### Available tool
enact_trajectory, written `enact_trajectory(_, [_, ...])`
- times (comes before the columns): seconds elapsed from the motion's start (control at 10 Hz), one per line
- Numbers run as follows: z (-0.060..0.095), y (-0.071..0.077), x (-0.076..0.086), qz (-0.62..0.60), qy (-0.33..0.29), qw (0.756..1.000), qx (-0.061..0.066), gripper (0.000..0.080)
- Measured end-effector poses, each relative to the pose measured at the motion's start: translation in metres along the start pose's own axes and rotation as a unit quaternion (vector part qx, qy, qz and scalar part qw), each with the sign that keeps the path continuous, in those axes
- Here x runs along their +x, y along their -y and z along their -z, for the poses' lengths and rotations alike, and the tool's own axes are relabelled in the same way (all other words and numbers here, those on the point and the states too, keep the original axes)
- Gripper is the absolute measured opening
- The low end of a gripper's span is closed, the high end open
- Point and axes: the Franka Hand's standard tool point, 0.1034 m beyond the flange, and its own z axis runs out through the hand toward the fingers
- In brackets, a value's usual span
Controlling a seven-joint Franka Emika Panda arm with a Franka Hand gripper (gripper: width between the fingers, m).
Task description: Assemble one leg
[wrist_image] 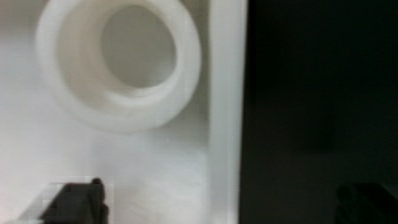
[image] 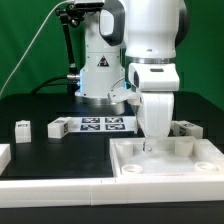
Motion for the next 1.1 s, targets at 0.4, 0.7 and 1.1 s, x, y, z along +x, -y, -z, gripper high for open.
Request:
enact_trajectory(0.4, [0.041,0.007,0.018,-0.040,0.006,0.999,-0.023,0.0649])
enact_trajectory(0.7, [0.047,0.012,0.023,-0.072,0.005,0.997,-0.027,0.0649])
enact_trajectory(1.1, [0.046,0.016,0.037,-0.268,-0.012,0.963,-0.027,0.0649])
